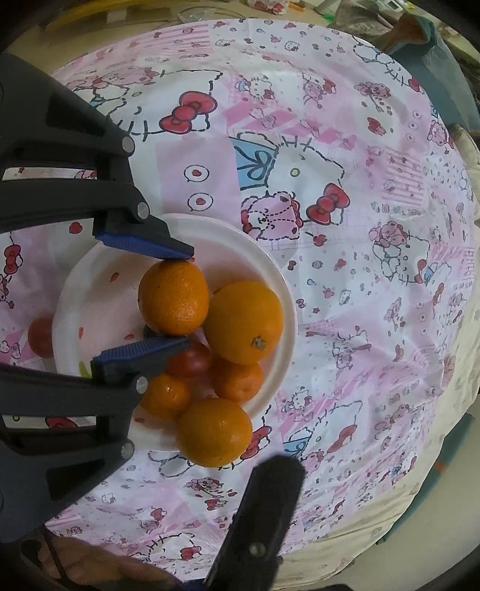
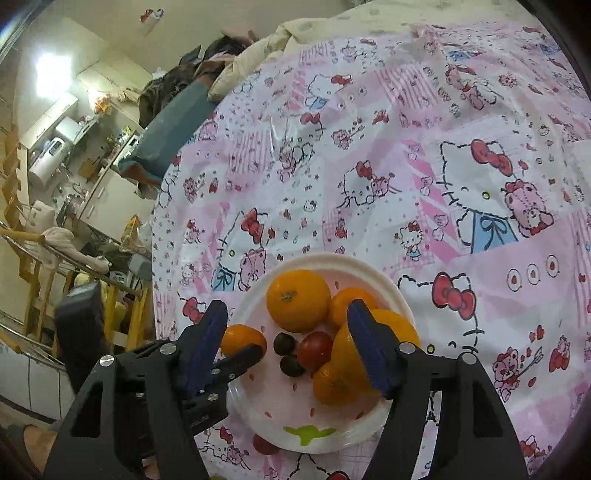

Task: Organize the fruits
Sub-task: 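Place the tangerine on the plate with the left gripper while the right gripper places the tomato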

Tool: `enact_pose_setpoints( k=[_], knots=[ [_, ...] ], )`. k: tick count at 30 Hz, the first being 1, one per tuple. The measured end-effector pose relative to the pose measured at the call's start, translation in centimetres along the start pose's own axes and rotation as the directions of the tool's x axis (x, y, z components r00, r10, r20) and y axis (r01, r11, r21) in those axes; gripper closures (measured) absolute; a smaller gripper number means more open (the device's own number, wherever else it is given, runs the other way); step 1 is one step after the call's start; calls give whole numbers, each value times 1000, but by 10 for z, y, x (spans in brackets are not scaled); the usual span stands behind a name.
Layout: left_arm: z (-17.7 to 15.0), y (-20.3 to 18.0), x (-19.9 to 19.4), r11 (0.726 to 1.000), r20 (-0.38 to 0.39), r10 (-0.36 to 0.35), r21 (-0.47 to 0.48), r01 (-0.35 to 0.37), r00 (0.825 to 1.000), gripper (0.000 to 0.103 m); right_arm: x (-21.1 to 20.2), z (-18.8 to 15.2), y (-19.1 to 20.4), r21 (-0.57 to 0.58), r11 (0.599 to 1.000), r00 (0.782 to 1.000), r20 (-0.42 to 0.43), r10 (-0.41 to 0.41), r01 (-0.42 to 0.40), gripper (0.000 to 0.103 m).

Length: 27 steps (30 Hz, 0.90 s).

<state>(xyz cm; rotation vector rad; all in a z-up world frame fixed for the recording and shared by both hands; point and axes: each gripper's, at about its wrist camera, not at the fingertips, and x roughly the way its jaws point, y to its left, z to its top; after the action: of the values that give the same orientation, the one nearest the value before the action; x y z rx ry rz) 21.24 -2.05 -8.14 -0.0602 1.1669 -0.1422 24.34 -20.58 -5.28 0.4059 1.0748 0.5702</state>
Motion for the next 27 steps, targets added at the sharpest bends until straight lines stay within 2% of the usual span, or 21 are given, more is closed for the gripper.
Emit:
enact_pose_setpoints(
  k=[8,20,21,22,23,24,27],
  knots=[
    [4,-7,14,1000,-18,6,17,-5,1000,65,-14,-1,-12,45,999,1000,18,-1,0,32],
    [10,-5,18,1000,-30,-21,-5,21,999,61,-16,0,-15,48,999,1000,16,0,-1,32],
    [10,-4,18,1000,-33,-17,-9,17,999,47,-16,-1,-14,46,999,1000,16,-1,0,32],
    [10,-2,17,1000,-29,-14,-15,14,999,26,-16,-1,-14,44,999,1000,16,-2,1,32],
    [10,-1,14,1000,-17,-15,-21,15,1000,19,-15,-1,-14,43,999,1000,15,-3,2,32],
    [9,0,11,1000,0,-15,-28,15,1000,14,-15,-1,-14,44,999,1000,15,-3,2,32],
    [9,3,3,999,14,-16,-33,16,1000,14,-16,-1,-13,47,999,1000,17,-3,2,32]
  ],
)
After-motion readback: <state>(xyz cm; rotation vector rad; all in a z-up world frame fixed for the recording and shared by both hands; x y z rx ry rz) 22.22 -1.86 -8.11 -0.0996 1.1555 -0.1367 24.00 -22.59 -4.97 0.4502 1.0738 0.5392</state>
